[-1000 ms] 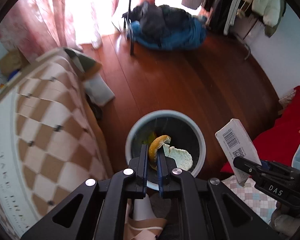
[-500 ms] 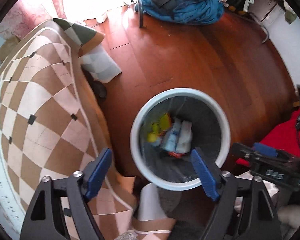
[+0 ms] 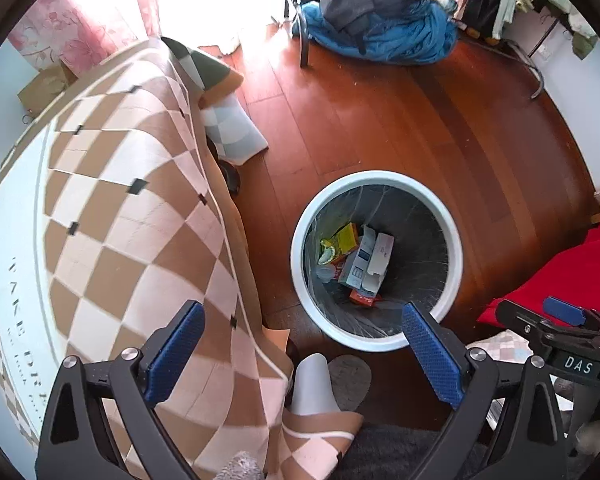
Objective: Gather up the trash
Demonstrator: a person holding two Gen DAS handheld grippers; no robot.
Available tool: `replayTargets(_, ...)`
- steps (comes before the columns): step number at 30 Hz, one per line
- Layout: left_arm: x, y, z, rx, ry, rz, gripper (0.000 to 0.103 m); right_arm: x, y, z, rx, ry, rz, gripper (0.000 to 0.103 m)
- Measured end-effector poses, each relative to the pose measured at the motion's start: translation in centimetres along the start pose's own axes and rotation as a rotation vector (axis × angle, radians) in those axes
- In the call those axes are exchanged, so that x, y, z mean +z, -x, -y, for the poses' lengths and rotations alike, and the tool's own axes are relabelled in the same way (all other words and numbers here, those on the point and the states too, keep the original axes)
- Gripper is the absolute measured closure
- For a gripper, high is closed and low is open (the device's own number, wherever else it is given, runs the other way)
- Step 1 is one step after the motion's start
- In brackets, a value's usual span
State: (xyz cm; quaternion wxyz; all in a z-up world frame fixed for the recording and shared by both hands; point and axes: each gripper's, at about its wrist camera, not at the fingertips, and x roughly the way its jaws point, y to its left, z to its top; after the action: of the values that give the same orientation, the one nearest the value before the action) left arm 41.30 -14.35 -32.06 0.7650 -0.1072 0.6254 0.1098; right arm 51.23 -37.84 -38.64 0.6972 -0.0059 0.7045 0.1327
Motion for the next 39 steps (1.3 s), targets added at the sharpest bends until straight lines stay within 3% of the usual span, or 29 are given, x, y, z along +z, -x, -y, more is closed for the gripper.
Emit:
replayTargets(25,-6.3,22.6,-1.3,-0.202,-0.081,0.237,0.002,-11.3,25.5,-4.8,0.208,0.115,0.258,0.000)
replayTargets(31,-7.5,25.4,-2.1,-0.271,-0.077,0.233,0.002,-13.3,29.2,-5.6,0.257,0.150,0.272,0.000)
replayTargets(39,-8.5,28.0,-2.9,-0.293,-0.083,0.256,0.002,-14.9,31.6,-6.7,0.291,0.194,0.269,0.000)
